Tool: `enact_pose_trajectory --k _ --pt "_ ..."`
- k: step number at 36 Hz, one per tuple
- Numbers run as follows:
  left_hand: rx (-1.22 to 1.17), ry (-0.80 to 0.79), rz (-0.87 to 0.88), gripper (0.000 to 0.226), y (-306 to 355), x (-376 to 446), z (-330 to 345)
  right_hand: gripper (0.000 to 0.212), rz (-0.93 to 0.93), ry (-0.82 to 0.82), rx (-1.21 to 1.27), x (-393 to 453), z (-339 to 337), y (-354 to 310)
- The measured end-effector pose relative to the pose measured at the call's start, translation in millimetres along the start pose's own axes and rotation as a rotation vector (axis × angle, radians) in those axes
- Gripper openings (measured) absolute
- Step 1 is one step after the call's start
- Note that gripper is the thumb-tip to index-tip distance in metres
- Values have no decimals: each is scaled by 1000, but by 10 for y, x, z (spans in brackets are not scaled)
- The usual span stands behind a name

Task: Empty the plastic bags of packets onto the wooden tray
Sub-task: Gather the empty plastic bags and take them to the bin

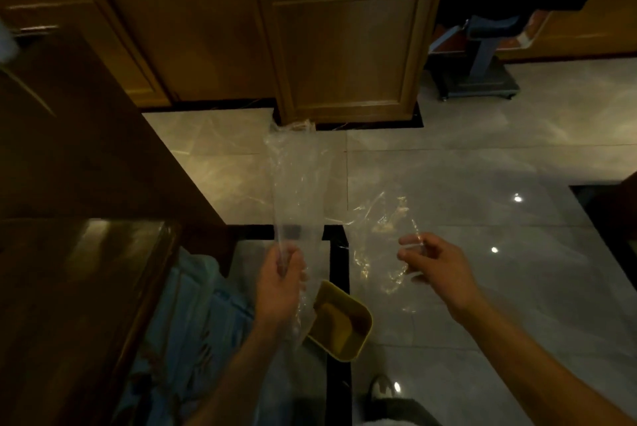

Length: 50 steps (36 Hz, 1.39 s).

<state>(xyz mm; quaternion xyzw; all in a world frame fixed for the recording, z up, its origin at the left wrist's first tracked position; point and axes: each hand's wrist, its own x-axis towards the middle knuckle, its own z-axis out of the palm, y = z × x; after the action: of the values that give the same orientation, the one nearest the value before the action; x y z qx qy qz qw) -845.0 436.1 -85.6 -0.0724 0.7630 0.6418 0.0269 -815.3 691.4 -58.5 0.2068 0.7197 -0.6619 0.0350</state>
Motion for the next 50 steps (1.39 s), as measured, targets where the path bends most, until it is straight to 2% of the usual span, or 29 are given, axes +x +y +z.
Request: enact_pose_trajectory --k 5,12,20,27,33,38,43,50 --pt "35 100 -57 18 -213 42 163 14 62 -40 -28 238 -87 235" --pt "73 103 -230 12 -608 28 212 17 163 -55 -53 376 -36 624" --pt "140 155 -354 27 -1159 -18 292 20 306 -33 -65 516 86 1203" --pt "143 130 -550 34 -1978 -174 269 22 386 -17 -145 656 335 1865" --pt "44 78 -778 40 -2637 -246 298 23 460 -34 -290 743 558 2614" --pt "76 37 -827 32 -3066 -233 327 24 528 -53 -356 852 758 3100" --pt "63 -44 -876 32 -3419 -82 347 27 479 -105 -481 1045 941 3434" --pt "32 -127 -983 17 -3895 258 426 23 421 -170 -646 1416 1159 3938"
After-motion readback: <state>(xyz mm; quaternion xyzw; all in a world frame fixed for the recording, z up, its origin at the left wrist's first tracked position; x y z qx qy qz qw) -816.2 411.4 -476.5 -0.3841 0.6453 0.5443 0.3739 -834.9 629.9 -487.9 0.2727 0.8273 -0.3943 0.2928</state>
